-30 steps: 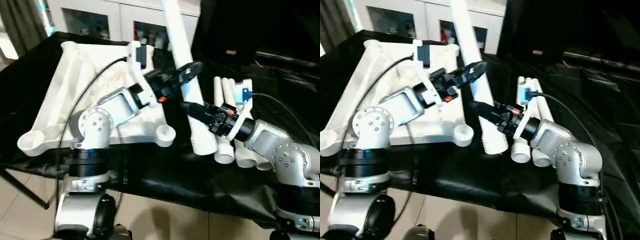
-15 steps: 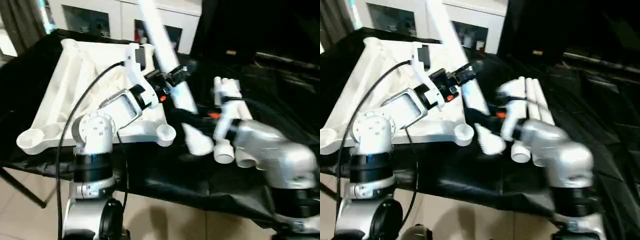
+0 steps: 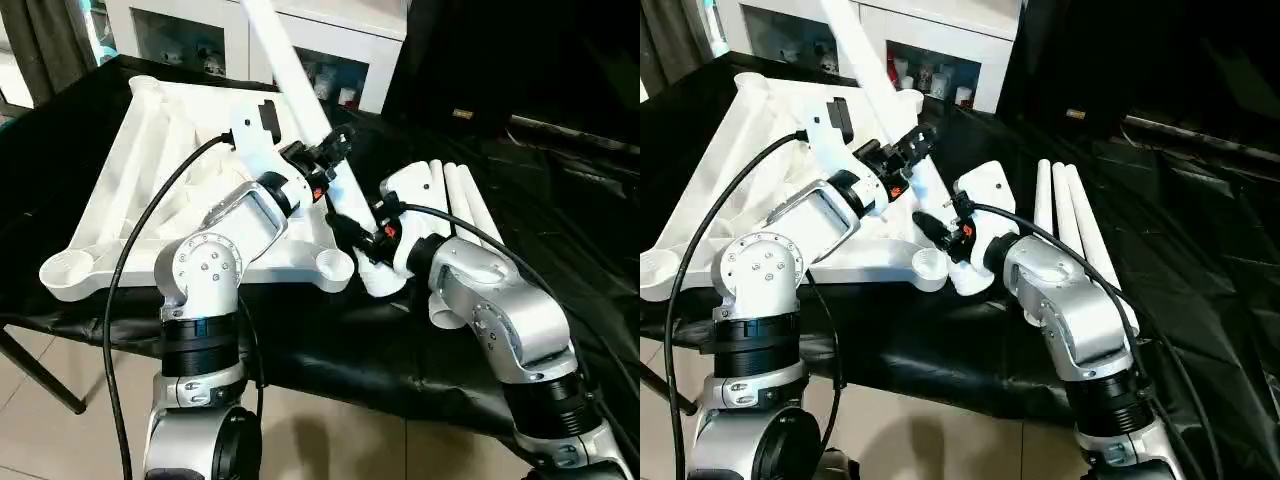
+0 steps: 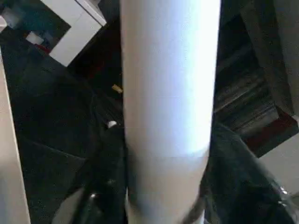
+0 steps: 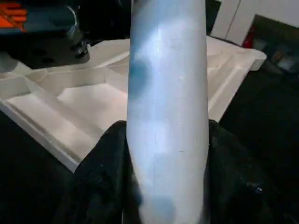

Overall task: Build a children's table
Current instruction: Pick table leg

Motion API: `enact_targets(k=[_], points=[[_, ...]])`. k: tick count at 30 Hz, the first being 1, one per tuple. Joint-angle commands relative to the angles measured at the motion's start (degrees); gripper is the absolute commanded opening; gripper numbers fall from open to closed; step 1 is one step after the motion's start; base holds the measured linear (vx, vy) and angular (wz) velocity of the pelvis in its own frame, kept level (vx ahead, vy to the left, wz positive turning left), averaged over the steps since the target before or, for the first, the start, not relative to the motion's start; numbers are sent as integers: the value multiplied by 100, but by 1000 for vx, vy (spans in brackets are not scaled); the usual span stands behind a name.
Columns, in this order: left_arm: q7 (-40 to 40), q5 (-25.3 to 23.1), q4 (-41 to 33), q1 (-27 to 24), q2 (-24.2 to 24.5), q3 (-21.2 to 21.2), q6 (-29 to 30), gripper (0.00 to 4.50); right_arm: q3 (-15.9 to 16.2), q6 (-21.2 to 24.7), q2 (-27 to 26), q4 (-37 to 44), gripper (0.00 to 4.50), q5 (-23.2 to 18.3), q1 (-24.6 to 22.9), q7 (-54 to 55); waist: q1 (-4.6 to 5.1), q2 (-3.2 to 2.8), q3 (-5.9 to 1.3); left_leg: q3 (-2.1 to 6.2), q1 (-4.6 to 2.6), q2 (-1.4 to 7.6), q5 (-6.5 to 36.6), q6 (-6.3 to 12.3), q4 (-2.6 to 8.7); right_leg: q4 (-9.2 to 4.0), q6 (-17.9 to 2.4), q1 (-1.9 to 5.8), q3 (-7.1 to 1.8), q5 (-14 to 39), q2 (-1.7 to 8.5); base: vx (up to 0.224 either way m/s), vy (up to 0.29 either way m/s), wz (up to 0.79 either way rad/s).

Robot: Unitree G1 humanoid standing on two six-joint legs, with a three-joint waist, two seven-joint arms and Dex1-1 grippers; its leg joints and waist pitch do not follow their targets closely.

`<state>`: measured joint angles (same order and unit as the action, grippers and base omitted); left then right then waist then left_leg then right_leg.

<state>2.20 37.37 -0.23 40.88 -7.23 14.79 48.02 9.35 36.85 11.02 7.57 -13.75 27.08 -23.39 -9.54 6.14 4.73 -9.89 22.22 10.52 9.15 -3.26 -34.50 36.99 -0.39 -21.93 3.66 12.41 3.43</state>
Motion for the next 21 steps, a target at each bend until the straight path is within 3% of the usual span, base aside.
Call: enact_targets(k=[1,2,4,6,7,8,9,10,12,13,14,15,16,17,19,21], points=[[31,-22,53,186,-76,-235,-29,218,-60,-121,-9,-65,184,76,85,88,21,-83,-473,129,-157,272,915,-474,405,-460,-420,235,-307,401,493,0,0,0],[76,-30,75,206,-50,-263,-37,211,-57,-142,-22,-62,184,85,74,100,9,-199,-475,147,-153,267,924,-497,410,-439,-443,233,-307,347,497,0,0,0],[136,-31,134,257,-23,-280,-51,209,-58,-162,-39,-44,184,92,54,123,28,-167,-480,145,-158,262,1050,-523,416,-457,-476,251,-302,259,479,0,0,0],[326,-32,256,335,34,-339,-81,200,-70,-189,-50,-8,184,97,13,172,16,-359,-485,166,-160,260,1098,-563,413,-438,-522,239,-307,203,489,0,0,0],[429,-41,312,369,64,-377,-97,192,-78,-199,-51,14,184,101,-6,195,28,-316,-483,161,-157,253,1140,-552,417,-454,-528,252,-304,215,476,0,0,0],[617,-32,395,427,119,-447,-87,188,-100,-197,-52,63,184,107,-29,221,21,-419,-487,168,-160,238,1178,-555,414,-454,-542,246,-306,235,471,0,0,0],[757,-28,487,493,161,-498,-88,186,-125,-205,-52,104,184,128,-41,236,26,-482,-492,167,-167,230,1246,-541,405,-473,-553,240,-313,288,473,0,0,0],[820,-22,545,537,181,-513,-86,185,-138,-212,-53,123,184,142,-43,250,39,-394,-482,152,-141,223,1208,-470,411,-493,-581,274,-313,326,469,0,0,0],[910,-6,660,614,220,-518,-78,184,-156,-235,-68,152,184,175,-60,305,1,-648,-506,180,-134,213,1205,-459,382,-470,-655,265,-314,357,492,0,0,0],[955,42,689,654,262,-505,-6,183,-165,-254,-85,189,184,193,-76,343,-5,-810,-512,207,-110,213,1216,-441,373,-445,-741,272,-303,302,489,0,0,0],[999,67,720,673,296,-499,28,183,-163,-287,-101,191,184,208,-87,370,36,-692,-494,172,-118,213,1303,-383,391,-533,-729,268,-306,385,458,0,0,0],[1055,94,720,677,349,-500,80,182,-155,-315,-114,195,184,226,-92,395,30,-825,-518,181,-81,177,1175,-299,350,-483,-825,295,-305,408,470,0,0,0],[1217,163,684,654,502,-505,201,182,-144,-347,-158,196,184,257,-93,472,33,-951,-529,180,-94,171,1172,-284,324,-490,-841,270,-310,446,466,0,0,0],[1366,206,656,633,620,-508,267,182,-149,-327,-191,216,184,262,-85,525,76,-841,-525,155,-65,152,1060,-190,327,-513,-862,299,-309,505,448,0,0,0],[1546,263,694,691,762,-471,340,182,-173,-247,-227,216,184,258,8,587,94,-889,-545,147,-38,142,790,-99,306,-493,-880,301,-307,538,448,0,0,0],[1653,308,711,718,810,-454,366,182,-186,-196,-214,233,184,256,54,597,134,-976,-542,151,-40,159,797,-83,302,-503,-866,277,-296,645,431,0,0,0]])
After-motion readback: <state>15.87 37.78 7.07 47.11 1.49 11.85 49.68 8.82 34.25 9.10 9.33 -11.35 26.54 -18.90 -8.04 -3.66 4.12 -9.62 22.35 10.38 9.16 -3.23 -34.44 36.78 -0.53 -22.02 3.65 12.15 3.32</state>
